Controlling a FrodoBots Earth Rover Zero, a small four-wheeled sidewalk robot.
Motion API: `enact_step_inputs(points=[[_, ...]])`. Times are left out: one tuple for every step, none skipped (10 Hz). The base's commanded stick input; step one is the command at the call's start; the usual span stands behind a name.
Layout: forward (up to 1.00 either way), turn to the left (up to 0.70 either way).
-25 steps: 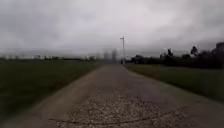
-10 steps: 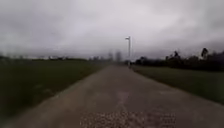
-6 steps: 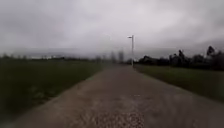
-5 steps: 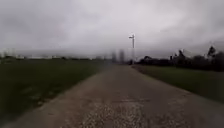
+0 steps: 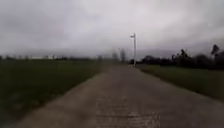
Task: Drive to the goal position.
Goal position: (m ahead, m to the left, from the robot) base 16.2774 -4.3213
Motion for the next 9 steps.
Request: enact_step_inputs(points=[[0.85,0.02],[0.85,0.02],[0.85,0.02],[0.85,0.02],[0.85,0.02],[0.85,0.01],[0.85,0.00],[0.85,0.00],[0.85,0.00]])
